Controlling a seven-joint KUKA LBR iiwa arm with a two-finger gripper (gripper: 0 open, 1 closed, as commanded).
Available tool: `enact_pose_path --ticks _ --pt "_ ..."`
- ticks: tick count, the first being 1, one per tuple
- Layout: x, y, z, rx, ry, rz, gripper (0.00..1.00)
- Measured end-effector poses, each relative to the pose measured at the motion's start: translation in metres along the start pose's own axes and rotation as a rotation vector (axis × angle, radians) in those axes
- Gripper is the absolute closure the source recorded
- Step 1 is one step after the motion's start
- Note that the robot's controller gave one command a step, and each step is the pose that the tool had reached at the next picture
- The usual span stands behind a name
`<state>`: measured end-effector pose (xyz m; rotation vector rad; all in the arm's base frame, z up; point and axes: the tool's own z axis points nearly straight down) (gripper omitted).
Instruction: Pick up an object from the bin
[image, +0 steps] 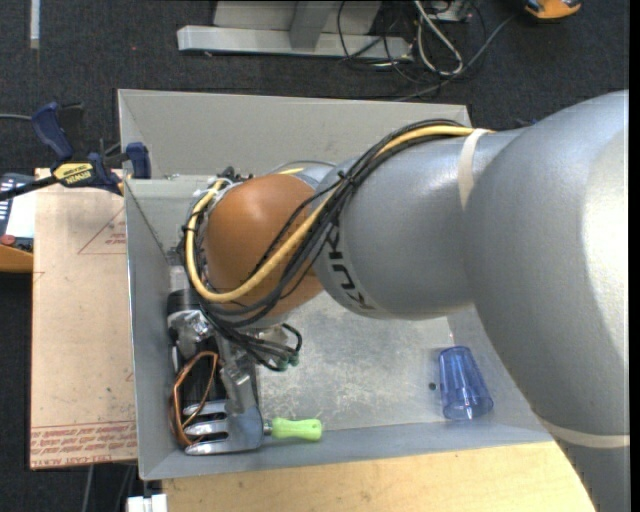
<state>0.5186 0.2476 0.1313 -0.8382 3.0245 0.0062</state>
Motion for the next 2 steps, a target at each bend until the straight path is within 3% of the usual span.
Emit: enact_pose_path --ticks 1,2 --pt "0.020 0.012 0.022 0.005 -0.021 -0.612 0.00" --pt "0.027 0.006 0.046 0.000 -0.044 -0.090 0.00"
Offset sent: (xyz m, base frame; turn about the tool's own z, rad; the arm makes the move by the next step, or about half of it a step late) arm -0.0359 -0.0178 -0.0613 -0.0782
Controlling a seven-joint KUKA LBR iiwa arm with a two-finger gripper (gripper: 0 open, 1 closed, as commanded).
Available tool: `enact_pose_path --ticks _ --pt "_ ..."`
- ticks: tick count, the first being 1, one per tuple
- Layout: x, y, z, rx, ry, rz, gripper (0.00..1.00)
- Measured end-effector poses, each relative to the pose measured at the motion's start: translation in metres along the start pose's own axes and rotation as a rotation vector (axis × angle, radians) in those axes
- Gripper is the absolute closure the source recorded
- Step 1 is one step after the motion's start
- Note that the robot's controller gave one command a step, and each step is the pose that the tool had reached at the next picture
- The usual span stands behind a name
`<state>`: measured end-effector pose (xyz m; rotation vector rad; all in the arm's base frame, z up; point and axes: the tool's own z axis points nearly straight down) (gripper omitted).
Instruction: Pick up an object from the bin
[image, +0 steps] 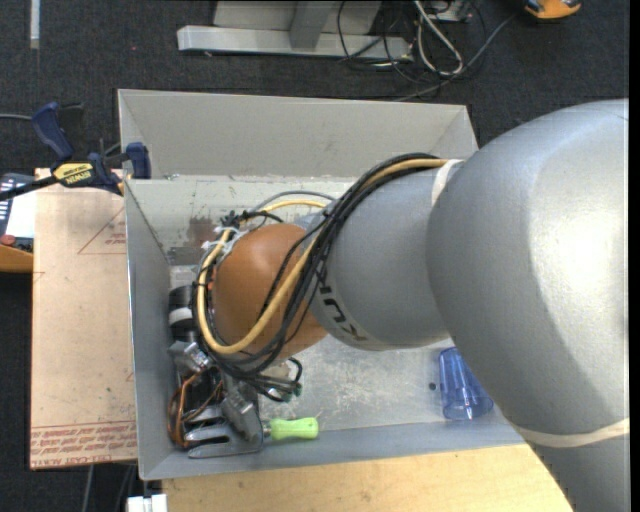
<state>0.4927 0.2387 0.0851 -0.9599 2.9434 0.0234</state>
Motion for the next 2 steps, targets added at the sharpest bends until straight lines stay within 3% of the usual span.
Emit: enact_pose_path --ticks 1,2 --pt "-0.0075 -0.0002 -0.0037 0.018 -0.043 -0.916 1.00" --pt "-0.0068 -0.0024 -0.0037 0.021 -0.040 -0.950 1.00"
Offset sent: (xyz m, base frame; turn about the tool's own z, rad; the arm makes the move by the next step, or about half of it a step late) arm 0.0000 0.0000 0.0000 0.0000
